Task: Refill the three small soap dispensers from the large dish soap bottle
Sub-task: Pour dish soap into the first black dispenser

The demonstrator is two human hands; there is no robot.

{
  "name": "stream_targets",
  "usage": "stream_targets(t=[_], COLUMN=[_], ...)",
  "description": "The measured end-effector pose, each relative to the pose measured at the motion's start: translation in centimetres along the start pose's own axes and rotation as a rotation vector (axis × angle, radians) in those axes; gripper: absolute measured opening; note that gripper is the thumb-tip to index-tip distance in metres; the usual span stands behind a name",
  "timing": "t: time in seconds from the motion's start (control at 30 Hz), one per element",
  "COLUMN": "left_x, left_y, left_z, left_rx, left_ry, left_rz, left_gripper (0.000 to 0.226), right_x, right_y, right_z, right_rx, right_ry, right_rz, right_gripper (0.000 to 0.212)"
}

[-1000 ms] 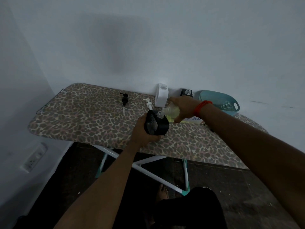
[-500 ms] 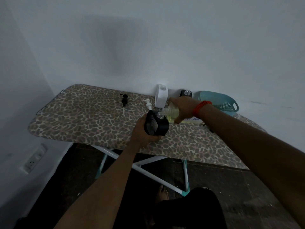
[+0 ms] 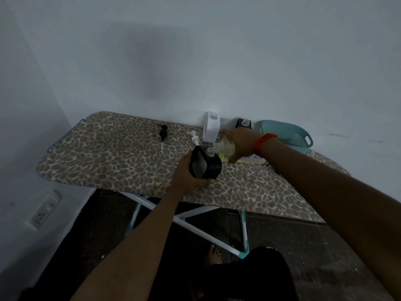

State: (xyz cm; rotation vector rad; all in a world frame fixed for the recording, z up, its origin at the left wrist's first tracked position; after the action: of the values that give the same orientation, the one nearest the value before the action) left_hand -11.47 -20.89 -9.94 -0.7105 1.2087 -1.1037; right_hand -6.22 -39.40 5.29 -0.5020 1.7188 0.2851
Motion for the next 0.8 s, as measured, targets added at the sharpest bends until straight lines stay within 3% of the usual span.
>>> stream_targets(t=[0.43, 0.8], left_x=[-0.2, -0.1], left_y=[-0.4, -0.6], left_z=[-0.2, -0.3], left_rx=[0.018, -0.02], left_ry=[0.012, 0.012], left_rz=[0.009, 0.018], left_gripper=[0.098, 0.105], right_x=[0.0, 0.1], right_y=[0.0, 0.0], right_z=[0.0, -0.1], right_rx=[0.007, 0.01], right_ry=[0.004, 0.005], right_rz=[-0.009, 0.0], right_gripper=[0.106, 0.107])
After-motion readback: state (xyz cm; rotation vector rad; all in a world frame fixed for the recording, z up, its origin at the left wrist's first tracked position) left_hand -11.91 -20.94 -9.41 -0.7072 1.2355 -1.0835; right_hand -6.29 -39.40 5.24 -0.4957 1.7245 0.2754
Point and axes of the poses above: each hand's wrist, its own z-axis towards the middle knuckle, its own x-axis out of the palm, y = z × x, the point moved 4 cm from there along z, towards the middle knuckle, and after that the axes turned 1 degree about x, right-handed, at the moved point
